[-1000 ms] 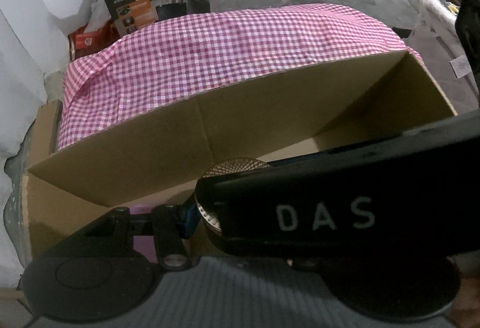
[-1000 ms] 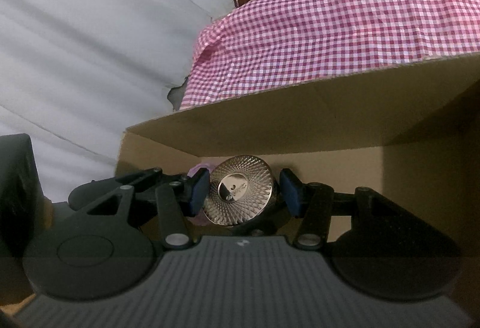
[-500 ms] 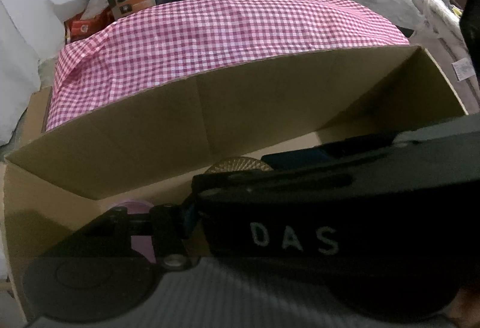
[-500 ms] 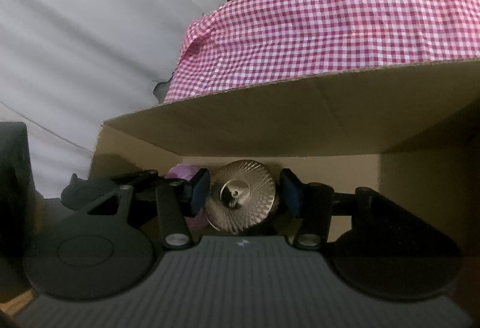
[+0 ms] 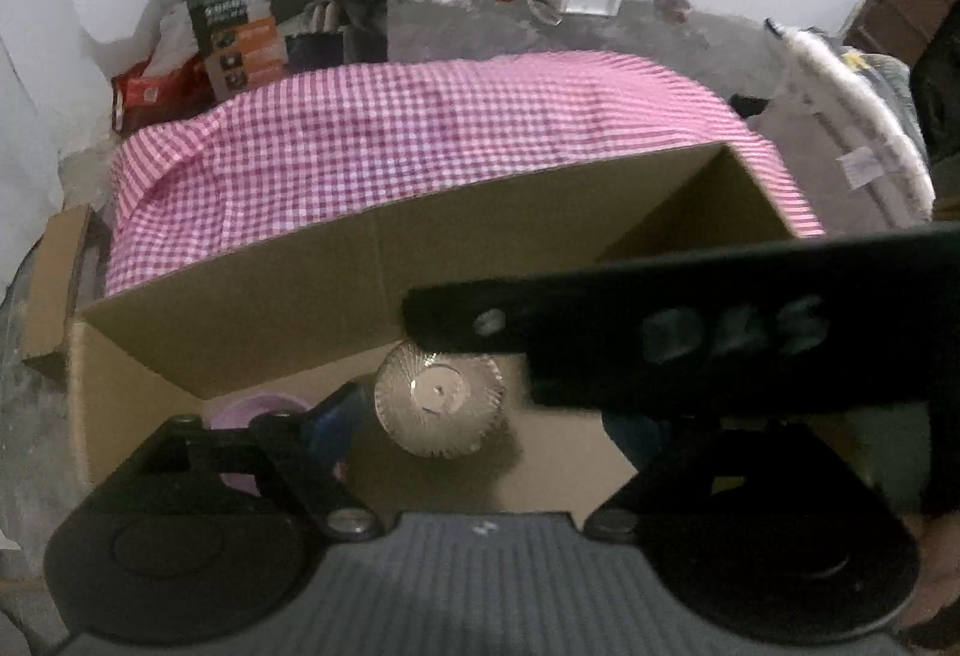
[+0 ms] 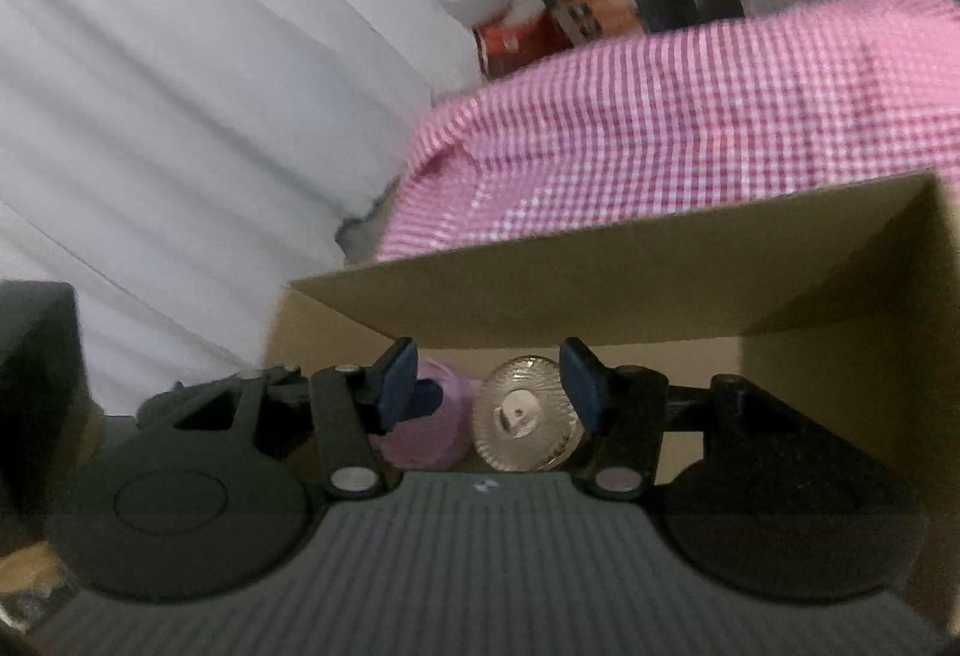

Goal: Organize rigid objects
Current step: 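Lower the jar into the box beside the pink lid and open the right gripper, then move the right gripper to the white supplement bottle and close on it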

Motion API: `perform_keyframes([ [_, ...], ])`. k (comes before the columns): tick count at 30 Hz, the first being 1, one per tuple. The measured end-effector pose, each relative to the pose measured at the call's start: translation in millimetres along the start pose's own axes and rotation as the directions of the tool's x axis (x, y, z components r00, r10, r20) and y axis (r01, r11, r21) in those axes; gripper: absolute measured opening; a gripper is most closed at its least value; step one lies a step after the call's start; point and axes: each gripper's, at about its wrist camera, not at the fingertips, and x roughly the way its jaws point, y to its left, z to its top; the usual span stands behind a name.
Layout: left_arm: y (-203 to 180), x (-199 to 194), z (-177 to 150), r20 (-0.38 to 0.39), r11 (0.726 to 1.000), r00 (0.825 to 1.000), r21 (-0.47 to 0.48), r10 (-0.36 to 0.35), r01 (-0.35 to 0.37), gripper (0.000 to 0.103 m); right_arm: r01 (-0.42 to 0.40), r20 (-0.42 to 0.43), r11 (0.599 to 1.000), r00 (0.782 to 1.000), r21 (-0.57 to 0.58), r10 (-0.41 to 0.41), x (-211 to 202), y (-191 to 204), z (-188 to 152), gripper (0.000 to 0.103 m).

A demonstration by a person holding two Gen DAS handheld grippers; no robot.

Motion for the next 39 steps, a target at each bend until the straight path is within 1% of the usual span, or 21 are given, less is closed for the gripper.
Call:
perform_keyframes([
  [2,-1.9,-17.3,-5.5,0.029,1.0,1.0,0.019,-0.002,0.002,0.09,-0.017,0.051,1.0,0.999,-0.014,0.018,-21.1,5.3,-6.7,0.053],
  [5,-4.2,-43.0,-14.3,0.081,0.999,0.997,0.032,-0.004,0.001,0.091,-0.053,0.131,0.998,0.99,-0.03,0.056,-55.5,12.8,-22.6,0.053],
  [8,-5.6,-69.3,-24.4,0.126,0.999,0.992,0.033,-0.022,0.018,0.091,-0.088,0.205,0.995,0.974,-0.047,0.096,-91.3,18.1,-42.5,0.054],
  [11,-6.9,-97.0,-34.9,0.176,0.999,0.984,0.036,-0.035,0.029,0.092,-0.113,0.261,0.991,0.957,-0.065,0.127,-122.2,21.7,-62.7,0.055],
  [14,-7.3,-126.3,-51.9,0.238,0.998,0.97,0.04,-0.057,0.049,0.093,-0.137,0.315,0.987,0.936,-0.088,0.158,-153.5,29.5,-87.3,0.057],
  [17,-3.2,-153.1,-77.6,0.304,0.997,0.95,0.025,-0.074,0.07,0.095,-0.158,0.354,0.981,0.916,-0.111,0.188,-179.1,37.1,-116.8,0.06],
  [21,-0.8,-178.2,-123.3,0.374,0.996,0.924,0.0,-0.078,0.084,0.095,-0.174,0.368,0.977,0.906,-0.124,0.208,-195.0,43.0,-155.4,0.062],
  [23,-2.0,-185.2,-148.9,0.414,0.998,0.908,-0.003,-0.063,0.071,0.096,-0.177,0.361,0.975,0.908,-0.133,0.214,-194.7,48.1,-173.4,0.063],
  [25,-4.8,-189.1,-176.5,0.454,0.999,0.891,-0.011,-0.029,0.038,0.097,-0.175,0.345,0.974,0.913,-0.146,0.216,-189.6,54.2,-190.3,0.064],
  [27,-9.1,-186.8,-199.7,0.473,1.0,0.881,-0.017,-0.005,0.015,0.097,-0.174,0.316,0.971,0.923,-0.164,0.218,-179.6,62.7,-204.3,0.065],
  [28,-11.3,-185.0,-208.5,0.473,1.0,0.881,-0.016,-0.003,0.012,0.097,-0.173,0.302,0.97,0.928,-0.173,0.219,-171.6,69.7,-208.4,0.066],
  [30,-15.2,-175.4,-223.1,0.462,1.0,0.887,-0.007,-0.008,0.012,0.097,-0.173,0.266,0.965,0.938,-0.198,0.223,-158.0,80.0,-218.2,0.067],
  [32,-16.6,-165.3,-233.8,0.457,1.0,0.889,0.0,-0.013,0.014,0.097,-0.166,0.226,0.961,0.95,-0.222,0.216,-141.2,91.4,-224.5,0.067],
  [34,-17.4,-154.0,-242.3,0.455,1.0,0.89,-0.002,-0.001,0.002,0.096,-0.157,0.182,0.959,0.962,-0.235,0.202,-121.8,100.6,-227.1,0.068],
  [37,-21.0,-138.8,-249.9,0.456,0.999,0.889,0.001,0.045,-0.05,0.094,-0.151,0.12,0.956,0.975,-0.25,0.185,-91.3,112.8,-226.8,0.067],
  [39,-20.7,-129.6,-251.2,0.456,0.996,0.886,-0.004,0.078,-0.086,0.089,-0.135,0.094,0.955,0.982,-0.265,0.165,-74.9,119.2,-227.4,0.067],
])
